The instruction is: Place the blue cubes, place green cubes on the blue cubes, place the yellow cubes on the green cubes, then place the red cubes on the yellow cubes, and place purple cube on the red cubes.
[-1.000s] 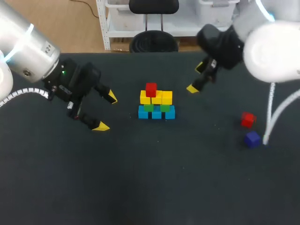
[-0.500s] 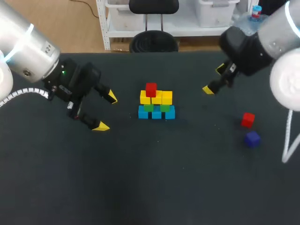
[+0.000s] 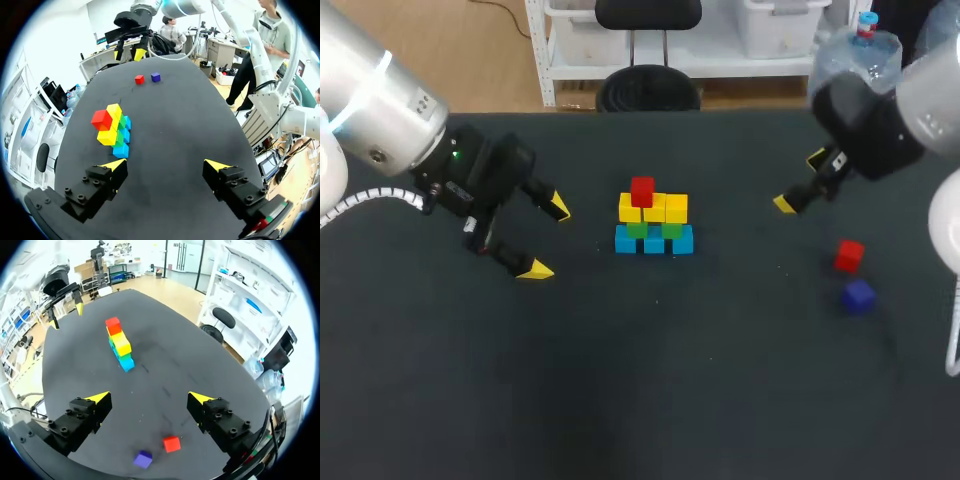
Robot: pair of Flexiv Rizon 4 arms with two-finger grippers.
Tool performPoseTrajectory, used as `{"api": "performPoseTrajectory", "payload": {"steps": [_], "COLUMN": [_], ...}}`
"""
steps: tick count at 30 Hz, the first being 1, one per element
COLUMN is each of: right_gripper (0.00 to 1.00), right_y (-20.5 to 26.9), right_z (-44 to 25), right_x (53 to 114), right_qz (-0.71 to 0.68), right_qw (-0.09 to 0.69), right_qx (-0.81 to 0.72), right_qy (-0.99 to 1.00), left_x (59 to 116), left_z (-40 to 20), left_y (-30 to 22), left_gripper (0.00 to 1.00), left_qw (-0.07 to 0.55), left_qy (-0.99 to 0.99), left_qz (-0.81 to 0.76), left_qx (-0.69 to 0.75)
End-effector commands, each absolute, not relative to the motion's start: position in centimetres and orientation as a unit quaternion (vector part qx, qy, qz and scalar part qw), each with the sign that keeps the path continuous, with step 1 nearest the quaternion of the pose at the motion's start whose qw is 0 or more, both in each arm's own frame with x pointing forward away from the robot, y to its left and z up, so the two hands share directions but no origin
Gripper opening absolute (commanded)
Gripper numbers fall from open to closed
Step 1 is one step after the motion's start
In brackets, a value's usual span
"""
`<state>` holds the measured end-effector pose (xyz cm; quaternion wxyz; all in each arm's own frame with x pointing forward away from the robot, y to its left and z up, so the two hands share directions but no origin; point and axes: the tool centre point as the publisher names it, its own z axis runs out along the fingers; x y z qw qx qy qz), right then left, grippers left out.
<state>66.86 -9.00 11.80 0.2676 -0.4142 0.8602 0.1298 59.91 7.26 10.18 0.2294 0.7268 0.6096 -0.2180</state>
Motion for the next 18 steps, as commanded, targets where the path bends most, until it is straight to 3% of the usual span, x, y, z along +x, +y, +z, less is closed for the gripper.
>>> {"api": "performPoseTrajectory", "payload": {"steps": [1,18], "right_gripper": [1.00,1.00], "right_y": [-9.6,-11.3], "right_z": [11.7,10.2], "right_x": [66.3,66.7], "right_qz": [0.106,0.099], "right_qw": [0.279,0.266], "right_qx": [-0.402,-0.372], "right_qy": [0.866,0.884], "left_x": [59.9,59.9], "left_z": [10.2,10.2], "left_y": [7.3,7.3], "left_gripper": [1.00,1.00], "left_qw": [0.229,0.229], "left_qy": [0.609,0.609], "left_qz": [-0.218,-0.218], "left_qx": [0.727,0.727]}}
